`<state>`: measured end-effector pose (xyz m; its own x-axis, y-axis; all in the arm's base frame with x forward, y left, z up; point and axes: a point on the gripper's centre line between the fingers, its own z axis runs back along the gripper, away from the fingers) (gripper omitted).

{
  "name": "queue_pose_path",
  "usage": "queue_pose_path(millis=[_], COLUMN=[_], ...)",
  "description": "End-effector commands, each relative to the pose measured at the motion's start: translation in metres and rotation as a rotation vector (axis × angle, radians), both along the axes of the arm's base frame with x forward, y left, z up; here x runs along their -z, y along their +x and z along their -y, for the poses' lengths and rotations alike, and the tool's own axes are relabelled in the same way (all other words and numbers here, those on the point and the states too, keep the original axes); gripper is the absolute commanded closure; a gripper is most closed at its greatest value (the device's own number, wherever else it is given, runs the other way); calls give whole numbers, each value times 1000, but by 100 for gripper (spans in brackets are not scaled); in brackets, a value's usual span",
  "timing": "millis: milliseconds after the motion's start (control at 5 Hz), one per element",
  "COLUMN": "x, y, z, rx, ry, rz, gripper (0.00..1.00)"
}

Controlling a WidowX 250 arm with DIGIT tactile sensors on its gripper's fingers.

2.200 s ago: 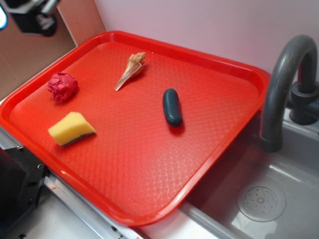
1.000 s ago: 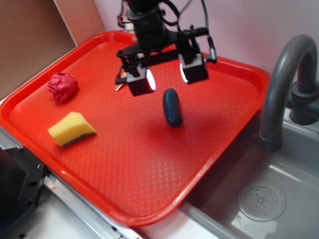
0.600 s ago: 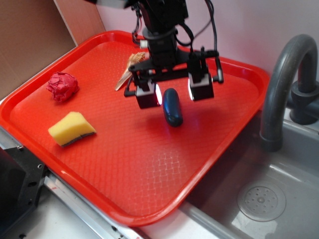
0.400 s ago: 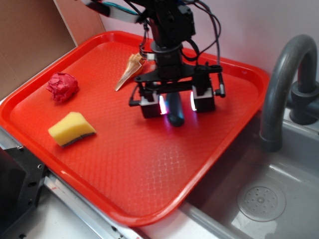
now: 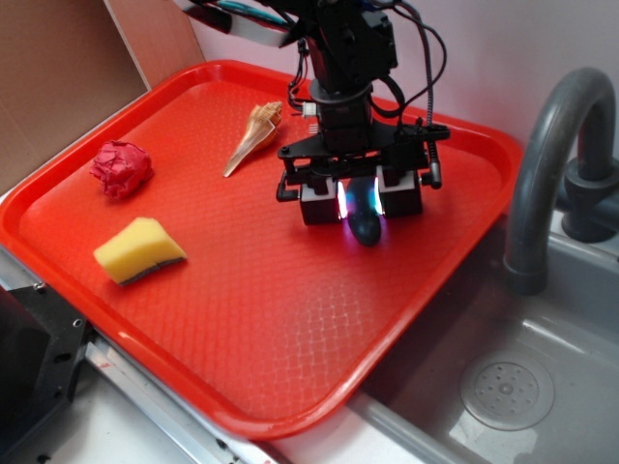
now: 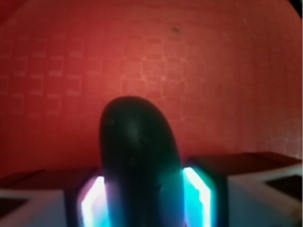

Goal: Grab the plastic pickle.

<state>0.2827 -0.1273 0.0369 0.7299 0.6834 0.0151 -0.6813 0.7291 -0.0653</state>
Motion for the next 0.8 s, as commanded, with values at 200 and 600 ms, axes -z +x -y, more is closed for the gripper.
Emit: queue_pose_path(millis=[200,600], x=[-85,-172], y=[-14,-50], z=[-58,-90], rx=[319,544], ry=[-152,-144], rz=[92,154], gripper=[100,100])
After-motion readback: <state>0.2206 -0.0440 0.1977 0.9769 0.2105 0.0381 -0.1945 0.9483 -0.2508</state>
